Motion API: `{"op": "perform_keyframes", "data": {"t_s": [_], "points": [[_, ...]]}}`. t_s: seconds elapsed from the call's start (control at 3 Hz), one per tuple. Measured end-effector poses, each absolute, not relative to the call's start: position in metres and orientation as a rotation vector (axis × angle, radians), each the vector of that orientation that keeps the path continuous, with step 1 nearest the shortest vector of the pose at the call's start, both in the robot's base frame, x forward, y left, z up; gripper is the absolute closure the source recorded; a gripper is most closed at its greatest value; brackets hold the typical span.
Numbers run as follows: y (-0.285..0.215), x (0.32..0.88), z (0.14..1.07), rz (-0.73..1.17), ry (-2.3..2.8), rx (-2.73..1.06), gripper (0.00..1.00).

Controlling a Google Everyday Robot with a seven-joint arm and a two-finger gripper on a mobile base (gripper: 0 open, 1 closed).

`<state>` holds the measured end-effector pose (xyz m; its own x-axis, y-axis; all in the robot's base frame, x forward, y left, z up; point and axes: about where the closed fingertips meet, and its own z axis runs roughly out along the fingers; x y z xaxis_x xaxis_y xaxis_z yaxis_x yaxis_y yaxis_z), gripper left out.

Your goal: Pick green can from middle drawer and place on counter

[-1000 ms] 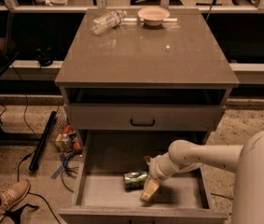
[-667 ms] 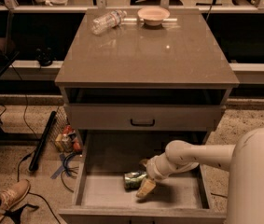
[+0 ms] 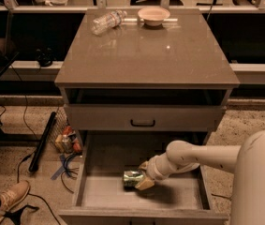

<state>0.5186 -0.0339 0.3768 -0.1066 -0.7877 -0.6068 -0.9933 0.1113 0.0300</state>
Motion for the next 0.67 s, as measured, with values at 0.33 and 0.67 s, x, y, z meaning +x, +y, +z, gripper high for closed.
{"op": "perform_keyframes", "data": {"t_s": [0.33, 0.67], "points": [[-0.039, 0.516, 0.415, 0.635, 1.879, -1.691, 0.89], [-0.071, 0.502, 0.459, 0.643, 1.809, -1.652, 1.0]]}}
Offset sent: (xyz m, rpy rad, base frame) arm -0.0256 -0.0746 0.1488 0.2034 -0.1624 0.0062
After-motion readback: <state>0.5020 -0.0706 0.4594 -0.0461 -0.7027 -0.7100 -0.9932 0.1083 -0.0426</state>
